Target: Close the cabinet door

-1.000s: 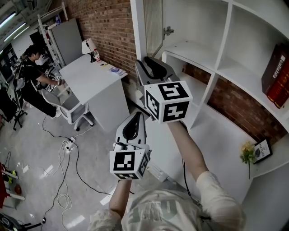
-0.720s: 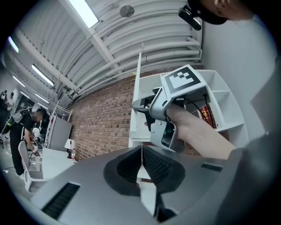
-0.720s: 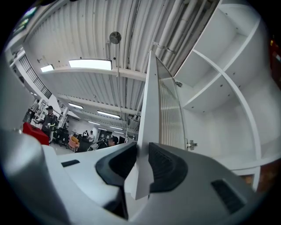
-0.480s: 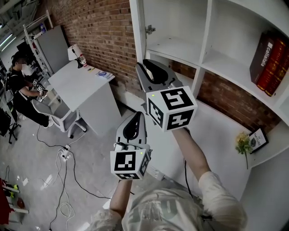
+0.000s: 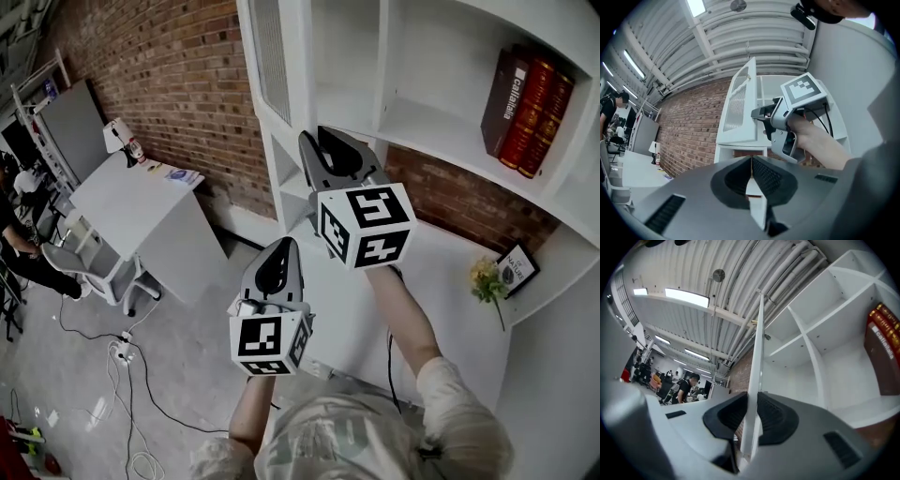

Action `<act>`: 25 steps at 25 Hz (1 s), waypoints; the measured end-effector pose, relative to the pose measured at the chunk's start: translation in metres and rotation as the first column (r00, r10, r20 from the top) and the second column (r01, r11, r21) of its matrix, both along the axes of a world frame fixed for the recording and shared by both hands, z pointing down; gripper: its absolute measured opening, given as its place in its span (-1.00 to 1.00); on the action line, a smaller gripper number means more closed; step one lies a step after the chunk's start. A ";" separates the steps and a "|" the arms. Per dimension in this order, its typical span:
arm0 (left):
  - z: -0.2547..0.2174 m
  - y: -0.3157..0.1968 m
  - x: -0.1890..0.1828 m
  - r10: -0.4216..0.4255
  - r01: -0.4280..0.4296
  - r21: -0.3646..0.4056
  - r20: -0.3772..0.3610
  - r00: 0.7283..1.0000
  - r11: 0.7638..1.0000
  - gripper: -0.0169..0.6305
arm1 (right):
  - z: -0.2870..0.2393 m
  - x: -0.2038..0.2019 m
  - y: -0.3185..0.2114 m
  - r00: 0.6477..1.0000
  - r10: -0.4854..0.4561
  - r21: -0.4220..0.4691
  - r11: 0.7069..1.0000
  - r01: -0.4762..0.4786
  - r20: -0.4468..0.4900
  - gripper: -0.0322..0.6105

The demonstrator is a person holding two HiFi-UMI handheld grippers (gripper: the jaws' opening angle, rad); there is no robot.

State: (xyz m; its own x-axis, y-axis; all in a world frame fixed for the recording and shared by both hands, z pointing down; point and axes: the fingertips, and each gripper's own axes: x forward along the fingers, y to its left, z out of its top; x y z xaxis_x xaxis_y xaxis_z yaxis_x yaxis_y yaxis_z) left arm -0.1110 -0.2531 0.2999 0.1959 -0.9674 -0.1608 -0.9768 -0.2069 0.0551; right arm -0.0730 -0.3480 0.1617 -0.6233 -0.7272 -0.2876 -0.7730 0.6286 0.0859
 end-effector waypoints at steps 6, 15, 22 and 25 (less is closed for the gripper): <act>0.006 -0.015 0.022 0.071 -0.071 -0.014 -0.007 0.997 0.997 -0.89 | 0.001 0.040 -0.034 0.994 0.111 -0.046 0.993 -0.110 0.013 -0.66; 0.012 -0.024 0.031 0.118 -0.118 -0.037 -0.001 0.993 0.992 -0.89 | 0.001 0.056 -0.053 0.970 0.241 -0.006 0.970 -0.241 0.002 -0.64; 0.021 -0.027 0.023 0.111 -0.113 -0.061 -0.048 0.993 0.992 -0.89 | 0.001 0.065 -0.065 0.957 0.290 -0.028 0.957 -0.289 0.007 -0.62; 0.024 -0.029 0.024 0.110 -0.113 -0.066 -0.047 0.993 0.991 -0.89 | 0.001 0.070 -0.073 0.951 0.308 -0.036 0.951 -0.308 0.008 -0.61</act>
State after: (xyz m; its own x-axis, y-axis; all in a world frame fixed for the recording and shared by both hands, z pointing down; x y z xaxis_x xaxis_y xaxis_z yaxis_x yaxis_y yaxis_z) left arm -0.0872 -0.2817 0.3243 0.2977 -0.9488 -0.1057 -0.9442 -0.3090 0.1143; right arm -0.0028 -0.4205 0.1625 -0.3640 -0.8925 -0.2662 -0.9303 0.3623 0.0576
